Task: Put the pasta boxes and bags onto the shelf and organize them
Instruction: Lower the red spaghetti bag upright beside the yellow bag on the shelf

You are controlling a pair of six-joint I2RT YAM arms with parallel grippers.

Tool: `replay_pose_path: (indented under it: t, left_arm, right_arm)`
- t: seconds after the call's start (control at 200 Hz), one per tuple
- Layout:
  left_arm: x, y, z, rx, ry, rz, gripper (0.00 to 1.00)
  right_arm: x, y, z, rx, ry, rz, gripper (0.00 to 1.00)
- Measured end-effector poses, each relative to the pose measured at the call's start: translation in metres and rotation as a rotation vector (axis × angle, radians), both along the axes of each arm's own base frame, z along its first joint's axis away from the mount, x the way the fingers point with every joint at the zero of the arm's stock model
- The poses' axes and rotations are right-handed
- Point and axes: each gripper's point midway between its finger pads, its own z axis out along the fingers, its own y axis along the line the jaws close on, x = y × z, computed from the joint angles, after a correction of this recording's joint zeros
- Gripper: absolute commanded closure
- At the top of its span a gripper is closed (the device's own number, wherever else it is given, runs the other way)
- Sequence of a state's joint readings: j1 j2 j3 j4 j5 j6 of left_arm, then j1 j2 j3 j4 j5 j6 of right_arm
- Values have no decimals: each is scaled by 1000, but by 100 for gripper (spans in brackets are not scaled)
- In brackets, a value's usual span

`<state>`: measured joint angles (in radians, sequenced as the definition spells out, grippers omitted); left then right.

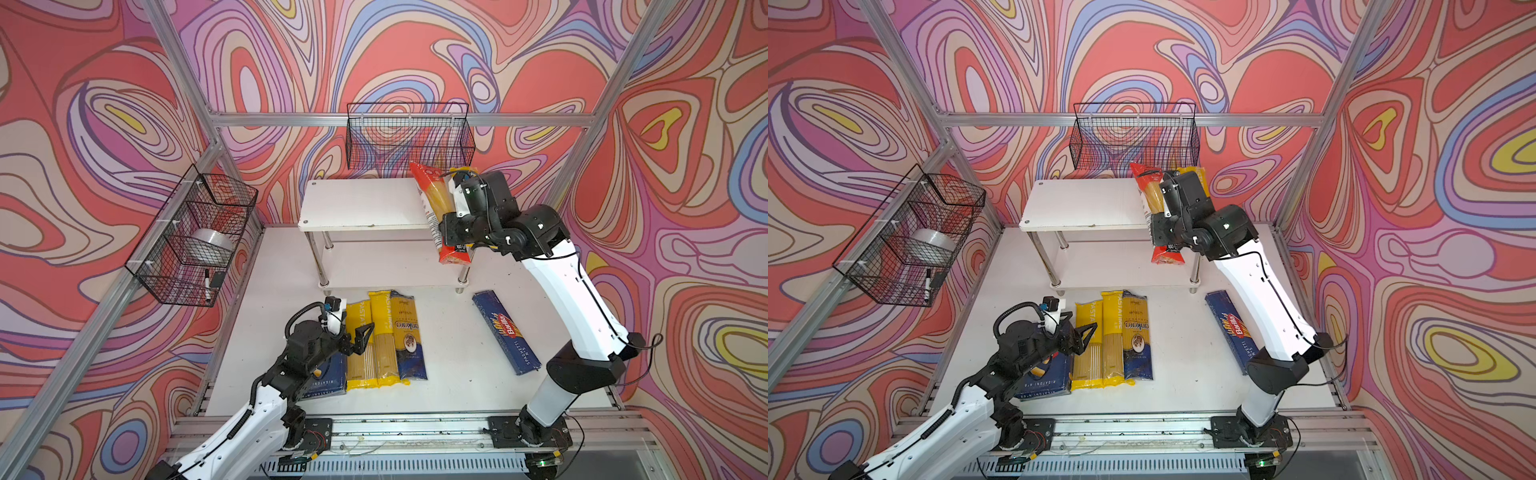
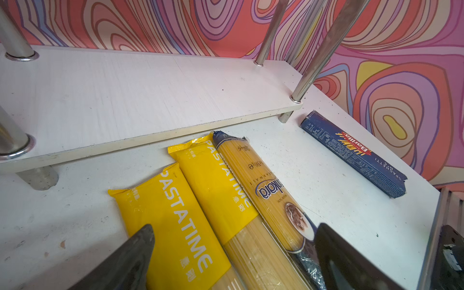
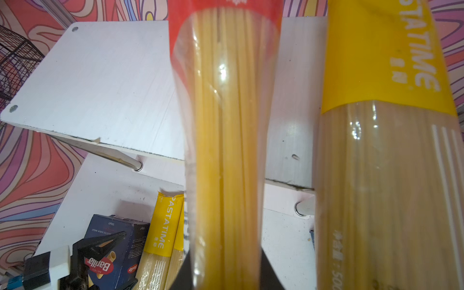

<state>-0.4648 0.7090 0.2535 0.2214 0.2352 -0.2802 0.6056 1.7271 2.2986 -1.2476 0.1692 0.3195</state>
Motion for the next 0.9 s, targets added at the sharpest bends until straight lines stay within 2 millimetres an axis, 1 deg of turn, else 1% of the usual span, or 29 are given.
replay_pose_path:
  t: [0.15,0.305,0.566,0.901]
  left_arm:
    - [0,0,0,0,-1,-1,0]
    - [0,0,2,-3,-7,0,0]
    - [-1,0,3,-6,-12,0,0]
    - [0,0,7,-8,-25,-1,0]
  right_arm:
    - [14,1,2,4,-14,-11,97]
    - [22,1,0,7,-19,-21,97]
    - [28,-5,0,11,-21,-40,97]
    - [34,-8,6,26,-46,-51,95]
